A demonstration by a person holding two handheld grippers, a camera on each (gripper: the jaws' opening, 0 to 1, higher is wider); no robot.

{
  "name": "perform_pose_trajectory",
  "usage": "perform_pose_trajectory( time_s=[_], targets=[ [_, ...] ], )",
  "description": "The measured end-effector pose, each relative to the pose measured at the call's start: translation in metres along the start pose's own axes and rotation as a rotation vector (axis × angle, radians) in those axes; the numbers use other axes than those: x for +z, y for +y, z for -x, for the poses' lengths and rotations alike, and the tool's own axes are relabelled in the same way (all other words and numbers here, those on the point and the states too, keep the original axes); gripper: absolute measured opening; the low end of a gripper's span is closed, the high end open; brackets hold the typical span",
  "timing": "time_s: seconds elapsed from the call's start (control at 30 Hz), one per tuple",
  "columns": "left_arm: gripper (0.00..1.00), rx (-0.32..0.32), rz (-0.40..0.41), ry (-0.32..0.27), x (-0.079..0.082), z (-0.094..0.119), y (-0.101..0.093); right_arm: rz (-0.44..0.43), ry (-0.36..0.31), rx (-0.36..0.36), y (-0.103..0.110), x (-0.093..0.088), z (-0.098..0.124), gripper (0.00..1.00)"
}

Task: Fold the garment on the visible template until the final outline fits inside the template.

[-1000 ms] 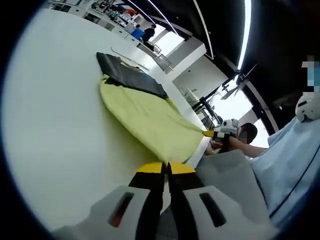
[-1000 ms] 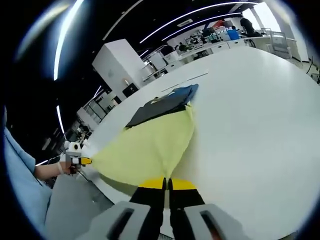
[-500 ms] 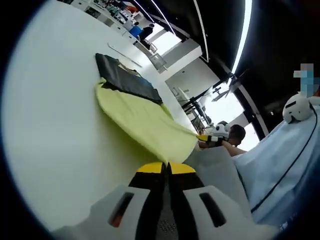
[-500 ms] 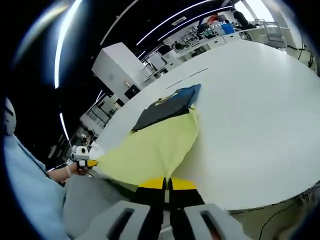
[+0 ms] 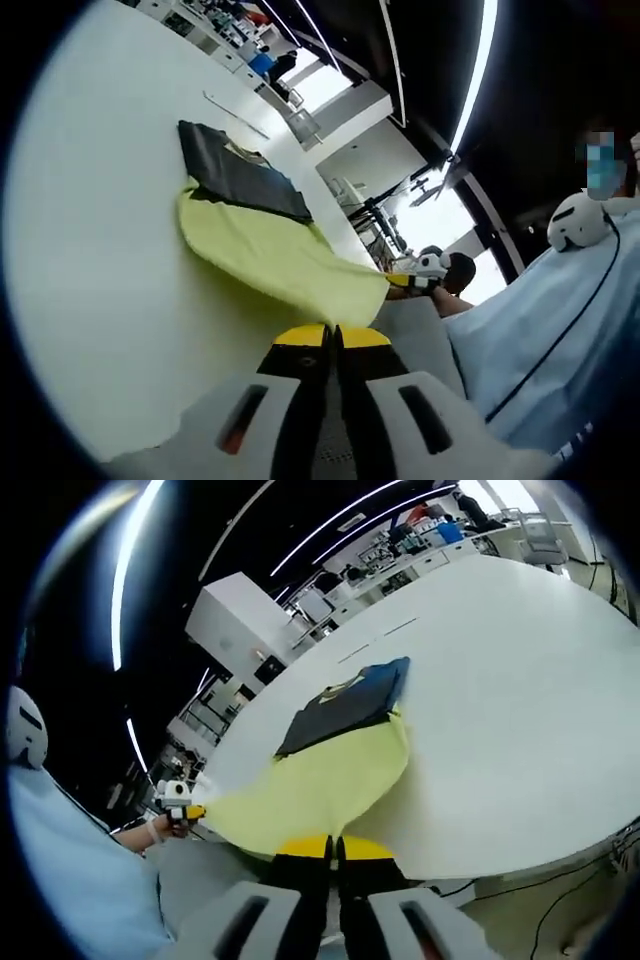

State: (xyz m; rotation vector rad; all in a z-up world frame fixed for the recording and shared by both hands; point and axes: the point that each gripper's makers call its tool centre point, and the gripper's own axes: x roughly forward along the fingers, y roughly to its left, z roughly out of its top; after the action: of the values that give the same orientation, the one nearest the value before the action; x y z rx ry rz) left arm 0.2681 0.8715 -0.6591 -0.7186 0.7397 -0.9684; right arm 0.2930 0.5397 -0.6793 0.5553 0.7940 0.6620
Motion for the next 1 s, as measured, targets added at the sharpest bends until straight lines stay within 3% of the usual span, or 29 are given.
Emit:
perform_pose_trajectory(
  time_s=[0.07,0.1,0.33,0.47,0.53,0.77,1.0],
  targets=[
    [0.00,-0.020,0.005,-0.017,0.009,-0.002,-0.001,-0.013,-0.023,0.017,0.009,0.011,-0.003,0.00],
    [0.00,-0.037,0.021,-0.055,0.019,-0.004,-0.002,-0.021,-0.035,0.024,0.011,0.016,-0.004,0.00],
    [0.00,-0.061,0.009,-0.079,0.045,-0.014,0.000,-0.074,-0.107,0.069,0.022,0.053,-0.014,0.00],
    [0.00,-0.094,-0.006,-0.111,0.072,-0.022,-0.003,-0.079,-0.143,0.092,0.024,0.079,-0.025,0.00],
    [0.00,-0.116,-0.001,-0.156,0.089,-0.025,-0.003,-0.088,-0.151,0.107,0.024,0.092,-0.032,0.00],
    [0.00,-0.120,0.009,-0.245,0.137,-0.039,0.011,-0.052,-0.157,0.121,0.014,0.133,-0.061,0.00],
    [0.00,-0.060,-0.002,-0.303,0.173,-0.050,0.041,-0.075,-0.175,0.127,-0.005,0.176,-0.087,0.00]
  ],
)
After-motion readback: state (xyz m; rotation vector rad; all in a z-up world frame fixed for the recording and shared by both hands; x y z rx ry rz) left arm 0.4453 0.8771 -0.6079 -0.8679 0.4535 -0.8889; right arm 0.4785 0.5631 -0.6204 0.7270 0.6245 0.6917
